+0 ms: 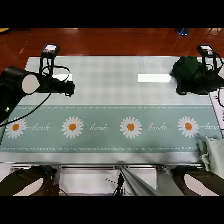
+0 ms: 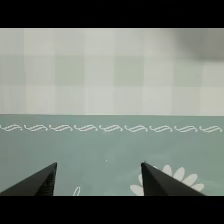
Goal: Fold the shirts.
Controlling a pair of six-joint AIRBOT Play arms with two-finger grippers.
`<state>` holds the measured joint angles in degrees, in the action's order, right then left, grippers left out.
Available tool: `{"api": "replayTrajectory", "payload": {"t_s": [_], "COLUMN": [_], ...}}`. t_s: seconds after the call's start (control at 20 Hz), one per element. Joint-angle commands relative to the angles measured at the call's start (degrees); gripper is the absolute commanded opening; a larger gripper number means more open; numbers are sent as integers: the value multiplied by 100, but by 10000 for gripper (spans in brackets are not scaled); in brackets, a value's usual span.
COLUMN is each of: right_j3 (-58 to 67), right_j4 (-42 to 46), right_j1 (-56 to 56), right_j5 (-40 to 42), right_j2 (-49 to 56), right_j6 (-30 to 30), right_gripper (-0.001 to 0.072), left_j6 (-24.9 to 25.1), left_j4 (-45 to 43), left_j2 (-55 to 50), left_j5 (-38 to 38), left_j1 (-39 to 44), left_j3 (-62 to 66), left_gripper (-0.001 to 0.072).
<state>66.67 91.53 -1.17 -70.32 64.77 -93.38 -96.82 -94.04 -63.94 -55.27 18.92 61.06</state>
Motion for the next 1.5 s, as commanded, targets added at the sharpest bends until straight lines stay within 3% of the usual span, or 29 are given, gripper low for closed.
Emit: {"api": "replayTrajectory", "payload": {"t_s": [0.0, 0.7, 1.05, 1.2, 1.25, 1.35, 1.45], "right_j3": [4, 4, 4, 4, 4, 52, 352], "right_j4": [-2, -9, -208, 133, 640, 1923, 2249], "right_j1": [-2, -2, -2, 0, 0, 166, 570], "right_j5": [0, 94, 1408, 3112, 3834, 4824, 4774], "right_j2": [4, 4, 4, 7, 20, 173, 590], "right_j6": [-2, -48, -70, -94, -374, -1663, -2437], "right_gripper": [593, 592, 592, 585, 577, 576, 576], "left_j6": [2, 2, 2, 31, 186, 328, 330], "left_j4": [0, -2, 0, -13, -50, -50, -50], "left_j2": [4, 4, 2, 4, 4, 4, 4], "left_j5": [2, 2, 46, 94, 216, 330, 367], "left_j1": [2, 2, 4, 2, 2, 2, 2], "left_j3": [0, 0, 0, 2, 2, 2, 2], "left_gripper": [612, 612, 612, 612, 611, 612, 612]}}
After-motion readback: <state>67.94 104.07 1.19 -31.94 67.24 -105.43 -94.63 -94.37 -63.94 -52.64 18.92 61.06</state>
